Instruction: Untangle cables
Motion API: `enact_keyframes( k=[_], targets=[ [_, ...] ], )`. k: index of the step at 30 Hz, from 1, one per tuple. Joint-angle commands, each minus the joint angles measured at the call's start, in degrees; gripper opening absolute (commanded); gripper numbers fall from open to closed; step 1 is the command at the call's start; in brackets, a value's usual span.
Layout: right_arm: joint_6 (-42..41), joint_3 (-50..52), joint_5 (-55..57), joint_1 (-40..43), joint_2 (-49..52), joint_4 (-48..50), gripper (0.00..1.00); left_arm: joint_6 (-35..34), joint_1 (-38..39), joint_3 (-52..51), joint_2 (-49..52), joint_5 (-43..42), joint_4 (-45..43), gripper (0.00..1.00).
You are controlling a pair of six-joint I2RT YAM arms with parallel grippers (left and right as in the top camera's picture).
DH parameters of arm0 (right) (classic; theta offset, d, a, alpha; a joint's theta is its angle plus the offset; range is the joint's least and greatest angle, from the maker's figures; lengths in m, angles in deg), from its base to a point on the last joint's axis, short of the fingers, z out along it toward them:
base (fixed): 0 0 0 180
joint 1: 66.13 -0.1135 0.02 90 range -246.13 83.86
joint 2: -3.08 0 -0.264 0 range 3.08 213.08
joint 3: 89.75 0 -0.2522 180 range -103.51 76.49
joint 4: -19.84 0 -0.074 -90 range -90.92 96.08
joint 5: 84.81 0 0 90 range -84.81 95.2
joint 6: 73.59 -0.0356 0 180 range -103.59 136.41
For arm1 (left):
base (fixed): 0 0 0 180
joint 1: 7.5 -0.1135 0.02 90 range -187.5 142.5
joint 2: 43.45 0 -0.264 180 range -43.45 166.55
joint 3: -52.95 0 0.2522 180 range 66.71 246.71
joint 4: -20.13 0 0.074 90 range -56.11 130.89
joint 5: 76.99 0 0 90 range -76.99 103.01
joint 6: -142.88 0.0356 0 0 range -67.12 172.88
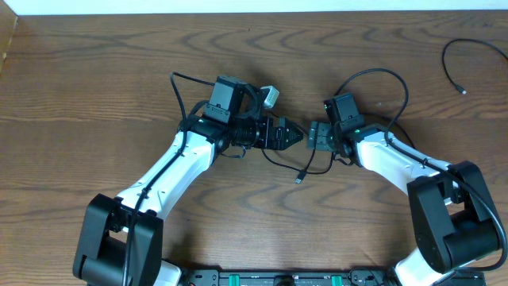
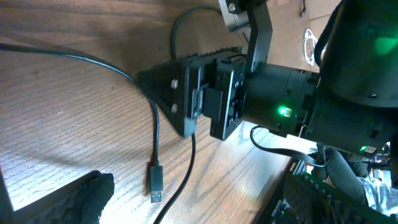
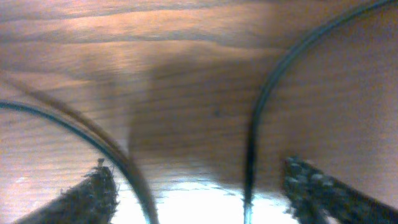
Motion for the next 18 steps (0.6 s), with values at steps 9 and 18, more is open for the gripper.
enact_keyframes(
  k=[9,18],
  targets=[
    [4.76,6.51,-4.50,-2.10,6.21,-5.20,0.83,-0.11,-0.04,0.50,-0.85,-1.11,-0.02,0.95],
    [2.05,7.56,0.96,-2.80,7.15,-5.29,0.78,-0.11,-0.04,0.50,-0.85,-1.14,0.00,0.95]
  ],
)
